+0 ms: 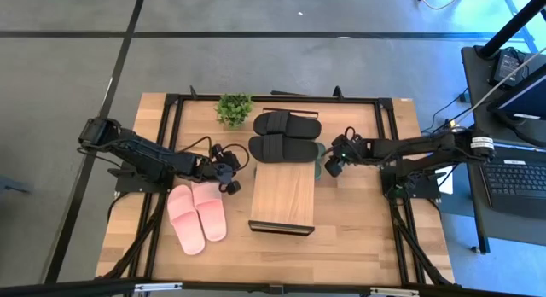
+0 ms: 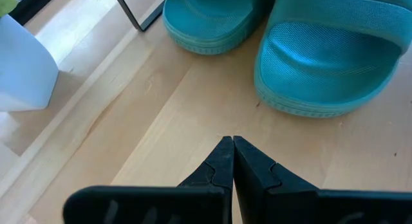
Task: Pick and place slides into the shelf
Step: Adjust the green slides under the shelf
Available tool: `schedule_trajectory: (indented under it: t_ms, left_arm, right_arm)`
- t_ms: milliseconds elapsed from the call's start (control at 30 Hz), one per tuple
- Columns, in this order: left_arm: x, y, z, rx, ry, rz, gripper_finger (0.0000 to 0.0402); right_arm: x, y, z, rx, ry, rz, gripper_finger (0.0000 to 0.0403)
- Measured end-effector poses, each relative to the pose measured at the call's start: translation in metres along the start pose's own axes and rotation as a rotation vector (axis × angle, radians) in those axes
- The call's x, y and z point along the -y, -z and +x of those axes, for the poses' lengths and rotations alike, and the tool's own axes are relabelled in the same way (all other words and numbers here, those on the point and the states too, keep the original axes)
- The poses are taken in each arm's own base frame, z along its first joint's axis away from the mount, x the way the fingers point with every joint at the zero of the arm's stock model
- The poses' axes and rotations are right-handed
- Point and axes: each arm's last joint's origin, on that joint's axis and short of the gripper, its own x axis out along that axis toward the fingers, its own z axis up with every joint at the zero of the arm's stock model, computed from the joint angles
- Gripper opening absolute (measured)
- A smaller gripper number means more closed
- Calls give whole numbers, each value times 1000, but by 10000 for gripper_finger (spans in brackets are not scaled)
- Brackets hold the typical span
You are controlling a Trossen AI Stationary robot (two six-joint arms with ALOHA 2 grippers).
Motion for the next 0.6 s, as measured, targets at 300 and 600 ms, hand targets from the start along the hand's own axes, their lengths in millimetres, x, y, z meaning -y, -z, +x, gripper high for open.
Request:
schedule_trajectory:
  t_ms: [300, 600]
  left_arm:
    - [0, 0, 0, 0, 0, -19, 4]
    - [0, 0, 0, 0, 0, -18, 4]
  right_arm:
    - [-5, -6, 8, 46, -38, 29, 199]
    - [-8, -11, 7, 82, -90, 39, 199]
